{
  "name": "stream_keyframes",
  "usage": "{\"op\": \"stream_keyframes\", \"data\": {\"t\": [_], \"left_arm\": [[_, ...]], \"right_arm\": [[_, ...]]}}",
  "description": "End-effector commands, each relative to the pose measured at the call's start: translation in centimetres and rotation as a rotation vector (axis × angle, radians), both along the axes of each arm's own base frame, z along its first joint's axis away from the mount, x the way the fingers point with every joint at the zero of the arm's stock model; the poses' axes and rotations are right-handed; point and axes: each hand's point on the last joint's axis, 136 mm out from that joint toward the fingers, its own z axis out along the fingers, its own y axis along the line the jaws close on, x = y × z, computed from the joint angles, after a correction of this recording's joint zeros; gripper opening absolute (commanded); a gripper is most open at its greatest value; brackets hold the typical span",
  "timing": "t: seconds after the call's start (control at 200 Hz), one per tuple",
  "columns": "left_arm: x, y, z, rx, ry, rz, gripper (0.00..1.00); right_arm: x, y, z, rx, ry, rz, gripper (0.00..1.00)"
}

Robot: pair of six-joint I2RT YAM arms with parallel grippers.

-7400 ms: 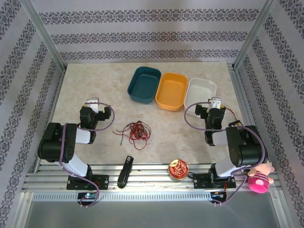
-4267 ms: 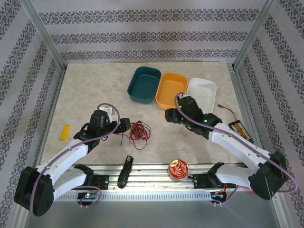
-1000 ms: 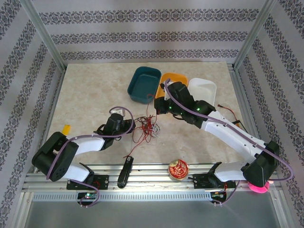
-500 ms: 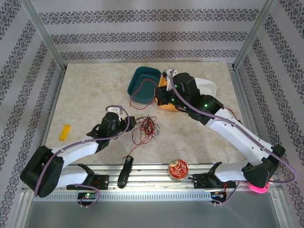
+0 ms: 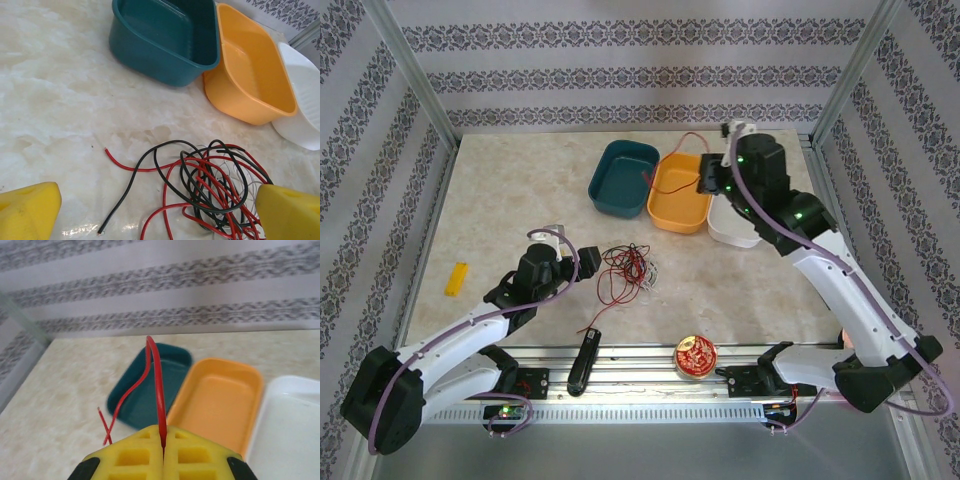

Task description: Untangle the cables

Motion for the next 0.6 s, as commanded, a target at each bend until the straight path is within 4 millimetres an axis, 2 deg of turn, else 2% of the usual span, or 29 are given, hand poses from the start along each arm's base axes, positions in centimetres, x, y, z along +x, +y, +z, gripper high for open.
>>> {"op": "stream_keyframes", "data": {"t": [0.0, 0.135, 0.29, 0.425, 0.595], "left_arm": [[-0.5, 0.5, -0.8, 0.043, 0.016, 0.008, 0.99], [-0.5, 0.4, -0.9, 0.033, 0.018, 0.01, 1.0], [-0.5, 0.4, -1.0, 0.019, 0.017, 0.016, 0.99], [-0.5, 0.5, -1.1, 0.013, 0.025, 0.025, 0.99], [-0.5, 0.5, -1.3, 0.001, 0.028, 0.031, 0.99]], "right_arm": [[0.2, -4.2, -1.4, 0.007, 0.038, -0.127, 0.0], [0.9, -9.7, -4.4, 0.019, 0.086, -0.291, 0.0], [1.3, -14.7, -8.6, 0.045, 0.153, -0.425, 0.0], [2.0, -17.2, -12.0, 0.066, 0.215, -0.49, 0.0], [3.2, -18.1, -14.6, 0.102, 0.256, -0.509, 0.0]]}}
